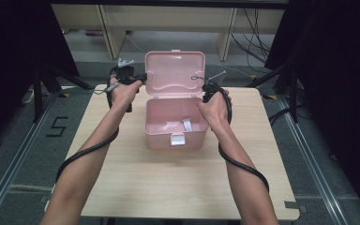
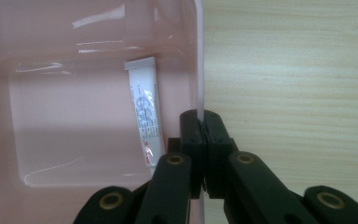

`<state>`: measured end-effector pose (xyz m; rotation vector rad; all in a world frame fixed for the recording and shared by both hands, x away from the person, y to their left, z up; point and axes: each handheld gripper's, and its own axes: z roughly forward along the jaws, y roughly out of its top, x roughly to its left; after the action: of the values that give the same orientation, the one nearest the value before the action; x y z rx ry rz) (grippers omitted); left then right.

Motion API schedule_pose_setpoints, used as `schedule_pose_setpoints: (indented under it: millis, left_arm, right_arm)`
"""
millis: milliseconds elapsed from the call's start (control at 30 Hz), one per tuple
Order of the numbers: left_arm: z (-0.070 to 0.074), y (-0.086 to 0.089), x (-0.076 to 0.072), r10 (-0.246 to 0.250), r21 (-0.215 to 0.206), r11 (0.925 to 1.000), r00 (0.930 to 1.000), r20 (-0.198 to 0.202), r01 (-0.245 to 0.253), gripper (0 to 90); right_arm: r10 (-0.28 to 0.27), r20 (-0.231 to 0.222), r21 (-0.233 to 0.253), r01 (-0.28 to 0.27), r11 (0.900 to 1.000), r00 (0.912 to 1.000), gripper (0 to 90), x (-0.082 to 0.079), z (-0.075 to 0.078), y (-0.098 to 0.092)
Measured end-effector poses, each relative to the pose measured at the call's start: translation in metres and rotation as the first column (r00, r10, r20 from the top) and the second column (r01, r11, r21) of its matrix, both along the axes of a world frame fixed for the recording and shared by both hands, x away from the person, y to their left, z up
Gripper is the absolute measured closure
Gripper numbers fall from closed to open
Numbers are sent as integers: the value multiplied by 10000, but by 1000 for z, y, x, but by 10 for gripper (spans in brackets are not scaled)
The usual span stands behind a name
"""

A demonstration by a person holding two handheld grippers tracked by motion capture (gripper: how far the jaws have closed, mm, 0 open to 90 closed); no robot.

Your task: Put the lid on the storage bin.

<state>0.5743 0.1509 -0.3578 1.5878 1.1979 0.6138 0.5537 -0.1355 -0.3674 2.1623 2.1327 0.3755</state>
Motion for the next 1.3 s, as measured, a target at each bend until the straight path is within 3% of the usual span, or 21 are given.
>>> schedule_pose_setpoints:
  millis: [67, 100, 133, 167, 200, 267, 400, 467, 533, 667, 700, 733, 767, 800, 900, 1100, 1200, 1300]
  left_arm:
    - [3, -1, -5, -300, -17, 9995, 9993, 211, 300, 900]
    - [5, -4, -8, -420, -6, 9991, 9986, 332, 421, 900]
    - [8, -6, -11, -518, 41, 9987, 9977, 438, 516, 900]
    - [9, -7, -12, -506, -18, 9987, 9974, 505, 508, 900]
    - [9, -7, -10, -389, 35, 9992, 9981, 474, 388, 900]
    - [5, -1, -5, -88, -120, 9999, 9998, 198, 91, 900]
    - [-3, 6, -2, 227, -165, 9996, 9997, 31, -226, 899]
    - [-6, 8, -1, 316, -179, 9993, 9995, -70, -317, 896]
    - [-12, 10, 4, 336, -187, 9992, 9978, -571, -347, 840]
    - [-22, 12, 16, 554, -71, 9984, 9929, -1048, -565, 702]
    - [-24, 12, 19, 593, -82, 9981, 9913, -1179, -606, 678]
    - [-26, 13, 23, 623, -90, 9979, 9891, -1336, -641, 651]
    - [-28, 13, 28, 602, -110, 9980, 9868, -1501, -625, 617]
    - [-30, 12, 31, 575, -129, 9981, 9841, -1683, -606, 594]
    - [-35, 10, 40, 655, -205, 9973, 9785, -1958, -708, 576]
    - [-46, 8, 53, 739, -356, 9956, 9596, -2714, -867, 570]
    - [-51, 6, 59, 677, -153, 9970, 9489, -3082, -761, 581]
    - [-54, 6, 63, 762, -144, 9963, 9448, -3186, -852, 615]
  right_arm:
    - [-325, -88, 271, 327, 9991, 9994, 899, 0, 1, 2]
    - [-124, 105, 383, 120, 9992, 9999, 899, 1, 0, 2]
    - [-280, 151, 208, 277, 9994, 9995, 899, 1, 0, 6]
    - [66, 143, -180, -64, 9998, 9999, 899, 0, 1, 7]
    - [16, 236, -229, -11, 9997, 9997, 899, 0, 0, 10]
    - [56, 193, -255, -51, 9997, 9998, 899, 2, 1, 10]
    - [-146, 167, -183, 149, 9997, 9998, 899, 2, 1, 11]
    - [145, 193, -250, -141, 9996, 9997, 899, 2, 1, 9]
    - [21, 142, -151, -19, 9999, 9999, 899, 3, 1, 10]
    - [91, 127, -120, -90, 9999, 9999, 899, 3, 1, 9]
    - [159, 129, -164, -157, 9997, 9998, 899, 3, 1, 8]
    - [639, 149, -339, -634, 9974, 9978, 899, 3, 0, 4]
    - [637, 147, -339, -632, 9974, 9979, 899, 3, 0, 4]
    - [50, 47, -138, -49, 9999, 10000, 899, 2, 1, 9]
    - [68, 140, -144, -66, 9999, 9999, 899, 2, 0, 9]
    - [53, 170, -130, -50, 9999, 9998, 899, 2, 1, 9]
    - [66, 171, -118, -64, 9999, 9998, 899, 2, 0, 9]
    - [128, 205, -58, -127, 9999, 9997, 899, 2, 0, 8]
